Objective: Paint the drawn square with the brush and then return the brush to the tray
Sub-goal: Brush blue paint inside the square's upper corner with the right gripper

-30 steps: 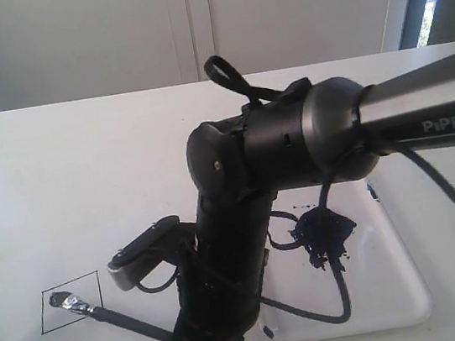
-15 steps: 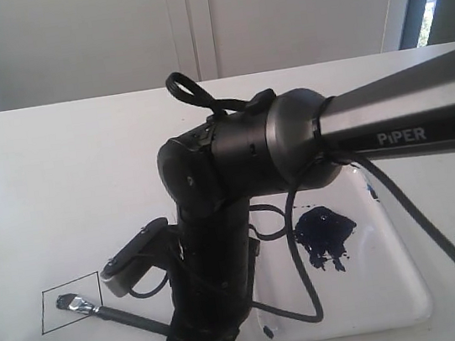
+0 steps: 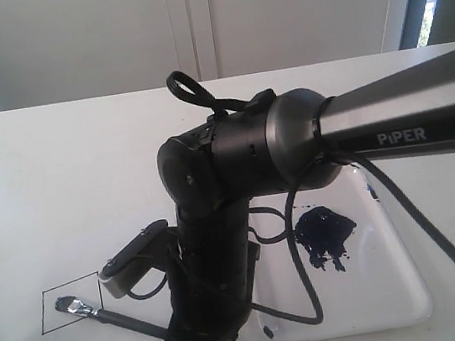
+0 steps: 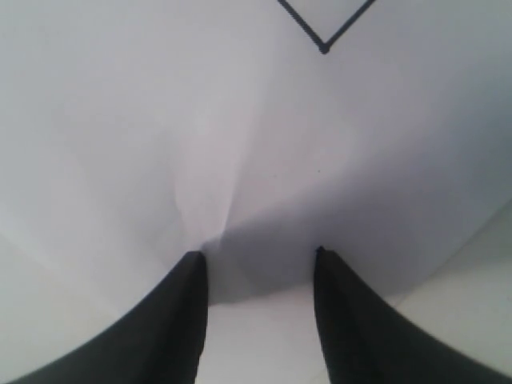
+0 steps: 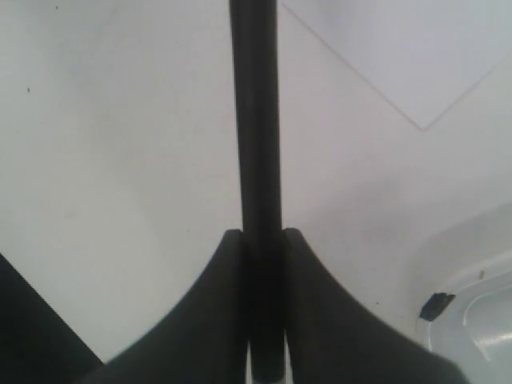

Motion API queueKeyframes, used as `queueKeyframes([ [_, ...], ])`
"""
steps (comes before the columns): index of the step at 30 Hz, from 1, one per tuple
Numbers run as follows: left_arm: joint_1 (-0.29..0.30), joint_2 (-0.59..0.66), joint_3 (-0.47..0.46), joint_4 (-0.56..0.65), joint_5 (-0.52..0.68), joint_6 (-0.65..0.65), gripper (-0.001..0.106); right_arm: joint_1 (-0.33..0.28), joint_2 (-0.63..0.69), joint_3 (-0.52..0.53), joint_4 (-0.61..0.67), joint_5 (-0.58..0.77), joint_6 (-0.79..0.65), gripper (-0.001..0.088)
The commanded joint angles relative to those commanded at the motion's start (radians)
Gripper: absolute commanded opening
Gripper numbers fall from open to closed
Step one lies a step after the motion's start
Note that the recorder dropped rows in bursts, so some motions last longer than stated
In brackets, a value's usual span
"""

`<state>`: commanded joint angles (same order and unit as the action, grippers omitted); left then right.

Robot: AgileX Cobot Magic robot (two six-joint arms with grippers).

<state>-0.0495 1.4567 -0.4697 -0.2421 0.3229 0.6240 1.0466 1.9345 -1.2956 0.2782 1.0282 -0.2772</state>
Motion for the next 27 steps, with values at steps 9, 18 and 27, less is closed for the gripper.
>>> queueKeyframes([
  [9, 0.000, 0.000, 0.000, -0.015, -0.002, 0.000, 0.049, 0.030, 0.004, 0.000, 0.009, 0.003, -0.014, 0.0000],
  [18, 0.000, 0.000, 0.000, -0.015, -0.002, 0.000, 0.049, 0.030, 0.004, 0.000, 0.009, 0.003, -0.014, 0.0000],
  [27, 0.000, 0.000, 0.000, -0.015, -0.002, 0.000, 0.049, 0.030, 0.004, 0.000, -0.076, -0.005, 0.085, 0.0000],
])
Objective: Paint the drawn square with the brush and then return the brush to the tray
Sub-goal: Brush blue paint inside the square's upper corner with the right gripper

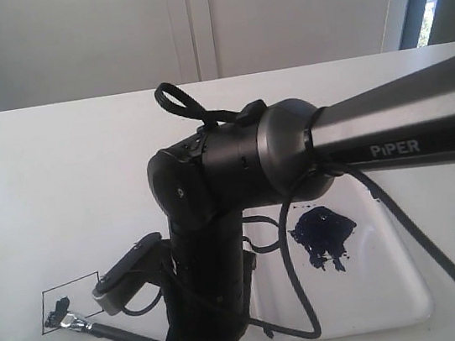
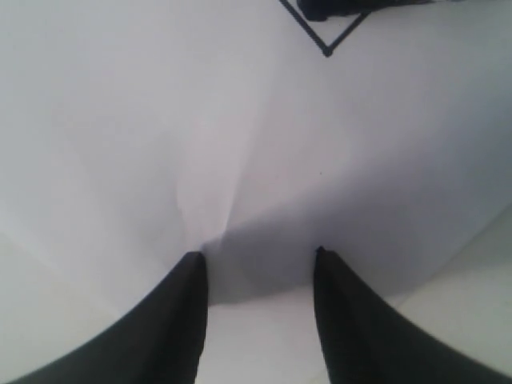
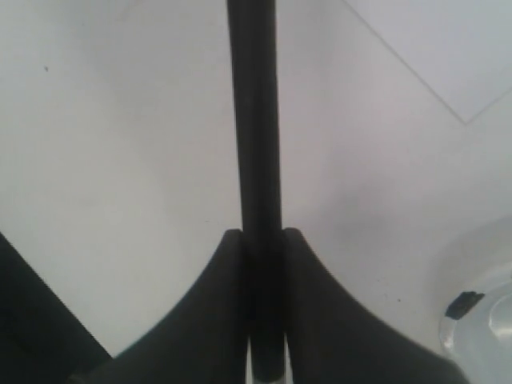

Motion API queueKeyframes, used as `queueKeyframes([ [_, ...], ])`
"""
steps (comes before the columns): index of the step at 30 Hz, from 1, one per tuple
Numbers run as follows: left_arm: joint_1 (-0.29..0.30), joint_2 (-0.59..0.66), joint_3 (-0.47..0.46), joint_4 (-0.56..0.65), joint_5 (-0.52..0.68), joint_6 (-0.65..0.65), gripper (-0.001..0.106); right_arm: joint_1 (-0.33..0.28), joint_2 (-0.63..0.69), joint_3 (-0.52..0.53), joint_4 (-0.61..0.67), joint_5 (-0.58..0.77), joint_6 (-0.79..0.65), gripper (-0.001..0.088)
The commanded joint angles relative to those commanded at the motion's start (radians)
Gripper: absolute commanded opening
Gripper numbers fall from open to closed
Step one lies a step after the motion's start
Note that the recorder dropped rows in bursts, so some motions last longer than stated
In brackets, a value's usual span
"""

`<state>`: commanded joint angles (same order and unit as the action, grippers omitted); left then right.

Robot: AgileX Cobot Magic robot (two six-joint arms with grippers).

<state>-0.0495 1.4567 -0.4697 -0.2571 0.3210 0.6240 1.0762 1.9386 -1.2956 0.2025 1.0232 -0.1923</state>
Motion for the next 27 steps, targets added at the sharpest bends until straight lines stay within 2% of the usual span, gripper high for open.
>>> queueKeyframes([
  [14, 0.000, 0.000, 0.000, -0.003, -0.002, 0.000, 0.049, 0.000, 0.000, 0.000, -0.136, -0.029, 0.127, 0.0000],
  [27, 0.000, 0.000, 0.000, -0.004, -0.006, 0.000, 0.049, 0.000, 0.000, 0.000, -0.164, -0.053, 0.154, 0.0000],
])
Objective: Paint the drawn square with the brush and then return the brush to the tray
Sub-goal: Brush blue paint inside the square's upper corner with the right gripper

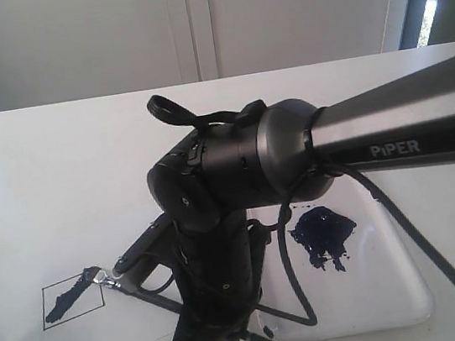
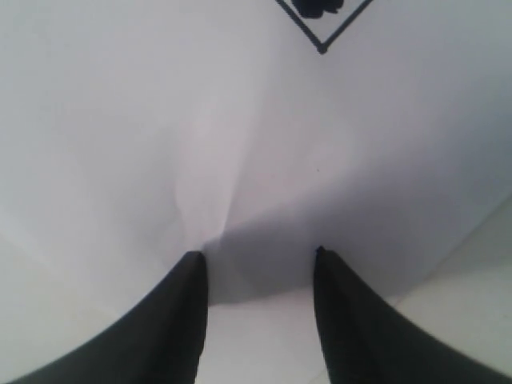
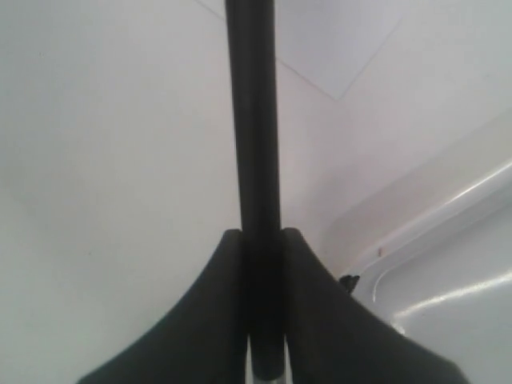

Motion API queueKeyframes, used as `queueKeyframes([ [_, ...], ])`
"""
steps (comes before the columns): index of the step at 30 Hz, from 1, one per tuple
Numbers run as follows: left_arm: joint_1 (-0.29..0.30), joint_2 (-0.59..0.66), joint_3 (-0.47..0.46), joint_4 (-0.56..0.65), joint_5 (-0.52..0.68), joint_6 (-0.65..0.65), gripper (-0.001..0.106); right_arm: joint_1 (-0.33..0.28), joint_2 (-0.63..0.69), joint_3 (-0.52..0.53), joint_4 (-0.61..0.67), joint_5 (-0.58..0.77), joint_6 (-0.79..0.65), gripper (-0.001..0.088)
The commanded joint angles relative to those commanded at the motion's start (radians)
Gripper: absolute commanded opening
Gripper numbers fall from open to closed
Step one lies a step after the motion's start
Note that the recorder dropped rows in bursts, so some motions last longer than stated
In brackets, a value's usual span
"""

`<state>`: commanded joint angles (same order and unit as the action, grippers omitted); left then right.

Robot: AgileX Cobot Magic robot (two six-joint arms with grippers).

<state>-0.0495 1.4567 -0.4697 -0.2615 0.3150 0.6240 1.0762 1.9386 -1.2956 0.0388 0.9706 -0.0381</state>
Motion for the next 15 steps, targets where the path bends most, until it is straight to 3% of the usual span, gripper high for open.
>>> queueKeyframes([
  [15, 0.000, 0.000, 0.000, -0.004, -0.006, 0.000, 0.049, 0.015, 0.000, 0.000, 0.068, 0.058, -0.067, 0.0000],
])
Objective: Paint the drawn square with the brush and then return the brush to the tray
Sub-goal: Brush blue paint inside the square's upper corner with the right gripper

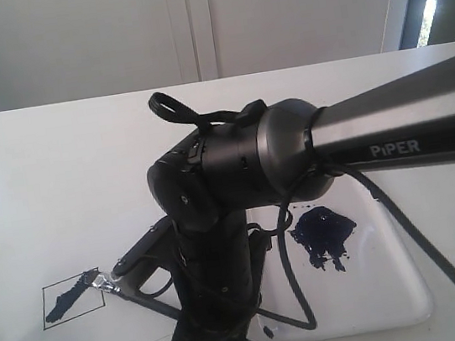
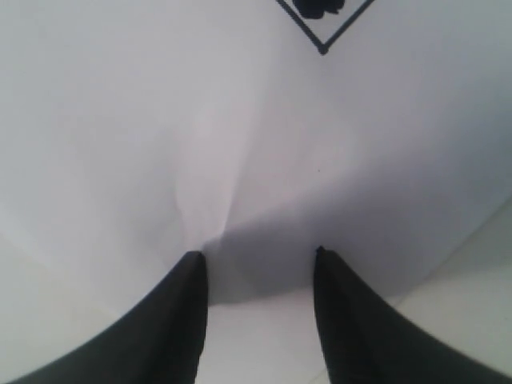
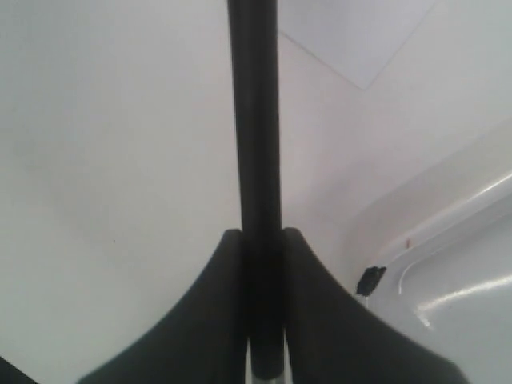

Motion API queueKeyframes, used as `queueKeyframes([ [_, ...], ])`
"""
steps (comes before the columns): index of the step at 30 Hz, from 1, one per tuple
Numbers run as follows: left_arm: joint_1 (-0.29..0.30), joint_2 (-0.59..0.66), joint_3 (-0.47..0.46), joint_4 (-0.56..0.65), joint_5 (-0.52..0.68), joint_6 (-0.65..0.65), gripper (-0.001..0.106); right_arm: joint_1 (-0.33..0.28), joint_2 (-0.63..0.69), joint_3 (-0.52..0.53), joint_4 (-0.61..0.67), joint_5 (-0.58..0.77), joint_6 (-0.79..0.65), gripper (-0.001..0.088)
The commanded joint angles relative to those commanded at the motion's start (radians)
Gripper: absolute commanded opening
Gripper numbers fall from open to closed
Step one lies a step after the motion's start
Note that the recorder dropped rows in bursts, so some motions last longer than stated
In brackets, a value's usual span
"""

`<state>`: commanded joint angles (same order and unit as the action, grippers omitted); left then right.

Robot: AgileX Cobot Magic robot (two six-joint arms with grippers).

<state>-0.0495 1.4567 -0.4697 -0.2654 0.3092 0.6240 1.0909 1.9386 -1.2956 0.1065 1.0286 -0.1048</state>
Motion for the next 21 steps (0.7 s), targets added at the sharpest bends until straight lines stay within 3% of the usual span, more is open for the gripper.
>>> queueKeyframes([
  [21, 0.000, 0.000, 0.000, -0.008, 0.000, 0.000, 0.049, 0.048, 0.000, 0.000, 0.061, 0.021, -0.067, 0.0000],
])
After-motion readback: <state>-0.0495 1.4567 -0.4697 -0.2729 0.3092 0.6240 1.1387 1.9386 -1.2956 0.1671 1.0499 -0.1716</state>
